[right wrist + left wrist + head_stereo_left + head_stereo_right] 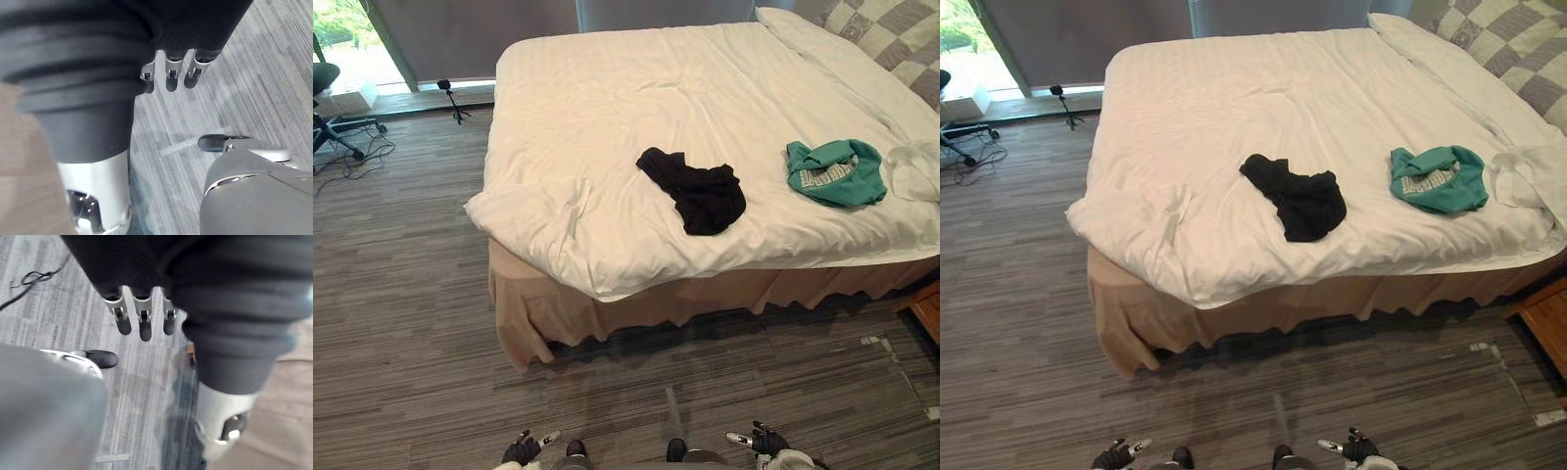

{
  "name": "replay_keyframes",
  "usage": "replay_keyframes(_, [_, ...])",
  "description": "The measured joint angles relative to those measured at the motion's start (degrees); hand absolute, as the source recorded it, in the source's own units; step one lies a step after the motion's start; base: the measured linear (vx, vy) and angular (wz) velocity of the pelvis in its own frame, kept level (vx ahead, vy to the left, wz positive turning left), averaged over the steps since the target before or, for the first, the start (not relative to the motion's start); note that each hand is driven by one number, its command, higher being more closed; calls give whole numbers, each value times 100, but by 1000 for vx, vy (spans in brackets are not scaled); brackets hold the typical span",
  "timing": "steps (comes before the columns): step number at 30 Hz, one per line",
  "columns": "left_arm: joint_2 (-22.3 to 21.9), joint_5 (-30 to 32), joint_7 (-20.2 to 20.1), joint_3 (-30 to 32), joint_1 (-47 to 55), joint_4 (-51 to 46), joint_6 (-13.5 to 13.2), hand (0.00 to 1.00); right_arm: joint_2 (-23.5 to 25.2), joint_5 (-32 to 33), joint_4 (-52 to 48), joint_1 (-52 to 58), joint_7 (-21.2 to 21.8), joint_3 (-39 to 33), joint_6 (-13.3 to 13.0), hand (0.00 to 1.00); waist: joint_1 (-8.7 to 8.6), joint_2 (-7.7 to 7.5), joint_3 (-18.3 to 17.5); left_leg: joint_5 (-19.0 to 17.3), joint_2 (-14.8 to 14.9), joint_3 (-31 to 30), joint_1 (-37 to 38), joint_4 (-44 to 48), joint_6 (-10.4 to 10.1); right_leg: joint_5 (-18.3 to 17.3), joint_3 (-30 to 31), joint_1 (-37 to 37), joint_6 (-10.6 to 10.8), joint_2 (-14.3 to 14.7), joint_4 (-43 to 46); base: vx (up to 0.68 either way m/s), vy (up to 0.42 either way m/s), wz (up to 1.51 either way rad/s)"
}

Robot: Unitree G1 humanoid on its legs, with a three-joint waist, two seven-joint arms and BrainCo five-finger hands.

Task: Tidy the bed and pick cloth on bed and put in laundry

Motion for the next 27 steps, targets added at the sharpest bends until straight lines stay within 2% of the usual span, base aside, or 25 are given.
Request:
replay_keyframes(1, [201, -1, 34, -29, -155, -5, -3, 0, 24, -7, 5, 56, 56, 39, -31, 0, -69, -66, -25, 1, 5, -12, -27, 0, -1, -3, 119, -47, 11, 75, -2, 22, -25, -27])
replay_keyframes(2, [308, -27, 61, -44, -307, -3, -14, 0, 20, -2, 5, 116, 66, 48, -39, 0, -79, -42, -7, 6, 33, -67, -43, -2, -7, 48, 158, -40, 9, 141, -74, 36, -44, -2])
replay_keyframes(5, [359, -378, 102, -154, -689, -67, -133, 0, 12, 23, -1, 289, 17, 47, -55, 0, -252, 6, 37, 23, 82, -260, -35, -8, -28, 67, 52, 138, -18, 190, -189, 42, -30, 20])
replay_keyframes(8, [349, -820, 443, -59, -879, -571, -445, 0, -24, 7, -3, 296, -13, 64, -25, 0, -263, 10, 33, 39, 105, -278, -68, -10, -43, 108, 39, 144, -77, 231, -279, 13, -10, 5])
replay_keyframes(10, [495, -1063, 1076, 322, -1024, -1158, -1055, 0, -32, -106, -7, 305, -65, 74, -19, 0, -233, 0, 25, 44, 110, -289, -95, -13, -41, 116, 36, 132, -91, 241, -313, 0, 0, 0])
replay_keyframes(11, [597, -1083, 1199, 407, -1062, -1278, -1179, 0, -33, -150, -7, 315, -83, 90, -13, 0, -229, -1, 24, 44, 112, -290, -100, -13, -41, 118, 36, 132, -94, 246, -325, 0, 0, 0])
replay_keyframes(12, [904, -1078, 1468, 625, -1176, -1504, -1416, 0, -29, -201, -13, 339, -158, 121, 3, 0, -215, 0, 22, 45, 123, -290, -117, -13, -41, 129, 39, 129, -110, 267, -364, 0, 0, 0])
replay_keyframes(15, [1644, -974, 1823, 1225, -1492, -1947, -1837, 0, -27, -221, -139, 458, -318, 123, 63, 0, -174, 8, 8, 47, 138, -280, -121, -14, -46, 140, 43, 134, -129, 298, -406, 0, 0, 0])
replay_keyframes(17, [2100, -888, 1834, 1412, -1699, -2183, -1945, 0, -35, -225, -198, 551, -420, 168, 71, 0, -109, 22, -28, 60, 144, -250, -119, -11, -61, 181, 50, 143, -174, 323, -487, 54, -12, -3])
replay_keyframes(19, [2444, -827, 1688, 1399, -1860, -2345, -1940, 0, -38, -228, -198, 609, -486, 210, 117, 0, -31, 22, -115, 91, 146, -110, -115, -10, -67, 252, 88, 180, -213, 348, -608, 39, -4, -8])
replay_keyframes(23, [2831, -662, 1339, 1163, -2056, -2591, -1821, 0, -36, -238, -212, 669, -503, 280, 165, 0, 15, -2, -208, 106, 170, 107, -39, -10, -75, 311, 178, 314, -238, 394, -761, -16, -10, -9])
replay_keyframes(27, [2945, -427, 1072, 479, -2663, -2580, -1441, 0, -34, -237, -415, 715, -494, 326, 194, 0, 17, 10, -227, 194, 235, 224, -331, -12, -32, 408, 202, 14, -284, 458, -752, -100, -31, -2])
